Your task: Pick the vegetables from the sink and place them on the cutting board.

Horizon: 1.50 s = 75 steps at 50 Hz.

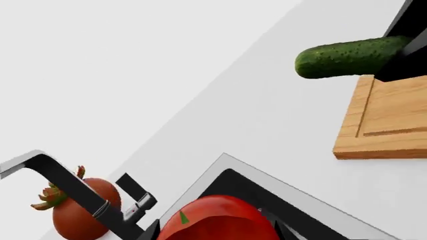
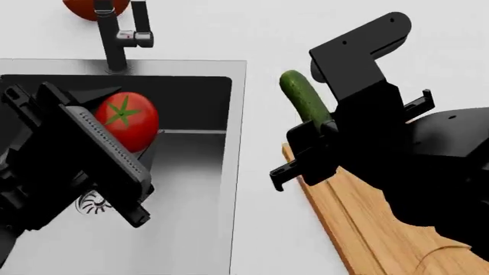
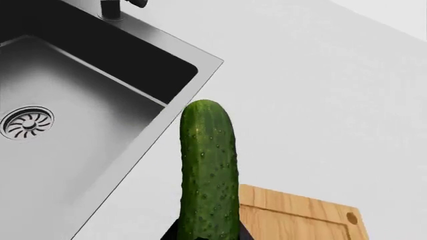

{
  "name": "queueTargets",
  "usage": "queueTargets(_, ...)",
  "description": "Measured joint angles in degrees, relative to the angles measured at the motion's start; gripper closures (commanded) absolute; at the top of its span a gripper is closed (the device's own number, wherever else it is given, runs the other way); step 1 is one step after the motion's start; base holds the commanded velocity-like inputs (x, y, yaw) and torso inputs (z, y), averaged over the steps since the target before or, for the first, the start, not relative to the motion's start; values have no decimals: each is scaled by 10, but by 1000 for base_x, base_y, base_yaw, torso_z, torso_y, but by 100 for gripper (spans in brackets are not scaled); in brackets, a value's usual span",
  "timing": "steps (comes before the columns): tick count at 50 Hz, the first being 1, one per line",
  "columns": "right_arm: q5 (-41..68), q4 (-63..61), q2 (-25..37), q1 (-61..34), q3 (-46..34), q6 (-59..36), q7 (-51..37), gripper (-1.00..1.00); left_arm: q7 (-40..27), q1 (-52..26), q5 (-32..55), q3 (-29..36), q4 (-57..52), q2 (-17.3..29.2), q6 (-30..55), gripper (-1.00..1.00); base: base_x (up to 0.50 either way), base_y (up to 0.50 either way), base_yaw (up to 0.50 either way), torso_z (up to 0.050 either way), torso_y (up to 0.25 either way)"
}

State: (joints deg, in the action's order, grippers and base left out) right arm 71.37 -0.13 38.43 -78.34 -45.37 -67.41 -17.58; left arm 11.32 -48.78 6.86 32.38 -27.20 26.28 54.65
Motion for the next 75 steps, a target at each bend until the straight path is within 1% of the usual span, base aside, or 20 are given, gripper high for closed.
queueTargets(13, 27, -41, 27, 9, 18, -7, -23, 100, -16, -15, 17, -9, -62, -28, 89, 100, 0, -500, 0, 0, 0)
queueTargets(25, 48, -66, 58, 29, 35, -4, -41, 100, -21, -33, 28, -7, -64, -61, 107, 100, 0, -500, 0, 0, 0)
queueTargets(30, 60, -72, 67, 35, 45, -6, -58, 100, -20, -44, 38, -3, -55, -83, 119, 100, 3, -300, 0, 0, 0)
queueTargets(37, 84, -77, 67, 35, 58, -10, -88, 100, -17, -72, 52, -11, -19, -119, 145, 100, 0, 0, 0, 0, 2)
queueTargets(46, 135, -69, 59, 33, 76, -28, -157, 100, -12, -101, 69, -34, 44, -158, 156, 100, 0, 0, 0, 0, 0)
queueTargets(56, 169, -80, 58, 25, 90, -39, -210, 100, -23, -115, 76, -63, 142, -195, 134, 100, 0, 0, 0, 0, 0)
queueTargets(64, 178, -86, 60, 27, 97, -33, -236, 100, -39, -112, 80, -71, 209, -214, 103, 100, 0, 0, 0, 0, 0)
queueTargets(75, 178, -86, 58, 29, 100, -24, -249, 100, -53, -95, 91, -59, 248, -219, 76, 100, 0, 0, 0, 0, 1)
